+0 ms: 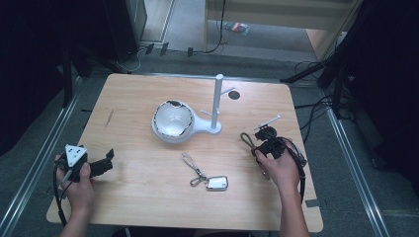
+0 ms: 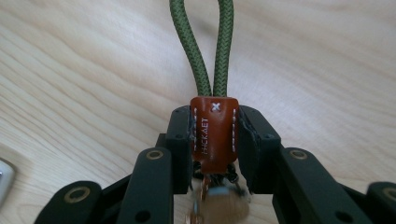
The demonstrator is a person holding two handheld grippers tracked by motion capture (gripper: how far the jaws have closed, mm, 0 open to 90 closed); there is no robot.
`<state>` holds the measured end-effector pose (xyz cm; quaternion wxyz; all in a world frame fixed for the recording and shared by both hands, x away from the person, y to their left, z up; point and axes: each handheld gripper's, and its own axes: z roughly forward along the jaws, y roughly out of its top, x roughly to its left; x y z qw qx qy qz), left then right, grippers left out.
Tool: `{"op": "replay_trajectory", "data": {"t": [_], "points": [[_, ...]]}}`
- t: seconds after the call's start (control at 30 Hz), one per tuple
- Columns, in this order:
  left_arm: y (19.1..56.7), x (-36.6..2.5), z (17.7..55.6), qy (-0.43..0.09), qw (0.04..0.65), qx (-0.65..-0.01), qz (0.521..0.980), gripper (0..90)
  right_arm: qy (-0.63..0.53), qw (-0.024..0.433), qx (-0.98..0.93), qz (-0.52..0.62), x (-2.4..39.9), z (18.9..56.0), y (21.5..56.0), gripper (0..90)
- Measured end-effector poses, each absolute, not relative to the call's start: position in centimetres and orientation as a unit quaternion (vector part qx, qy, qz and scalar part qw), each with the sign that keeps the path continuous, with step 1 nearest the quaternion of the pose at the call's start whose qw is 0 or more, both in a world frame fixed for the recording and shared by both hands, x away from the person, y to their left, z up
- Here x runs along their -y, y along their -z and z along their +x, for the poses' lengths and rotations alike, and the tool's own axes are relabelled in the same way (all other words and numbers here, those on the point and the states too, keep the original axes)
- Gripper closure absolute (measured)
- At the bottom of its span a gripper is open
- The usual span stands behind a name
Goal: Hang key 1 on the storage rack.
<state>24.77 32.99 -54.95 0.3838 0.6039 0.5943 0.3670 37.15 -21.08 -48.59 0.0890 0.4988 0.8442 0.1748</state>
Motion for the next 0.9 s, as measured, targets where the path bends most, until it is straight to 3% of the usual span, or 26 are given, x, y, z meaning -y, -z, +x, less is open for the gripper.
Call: {"op": "replay_trajectory", "data": {"t": [0.43, 0.9], "points": [[55.0, -33.0, 24.7, -0.37, 0.384, -0.594, 0.602, 0.0, -0.338, 0.135, -0.789, 0.494, 21.9, 35.8, 45.2, 68.8], [55.0, -33.2, 24.8, -0.365, 0.389, -0.6, 0.596, 0.0, -0.422, 0.203, -0.749, 0.468, 20.5, 34.4, 43.3, 68.8]]}}
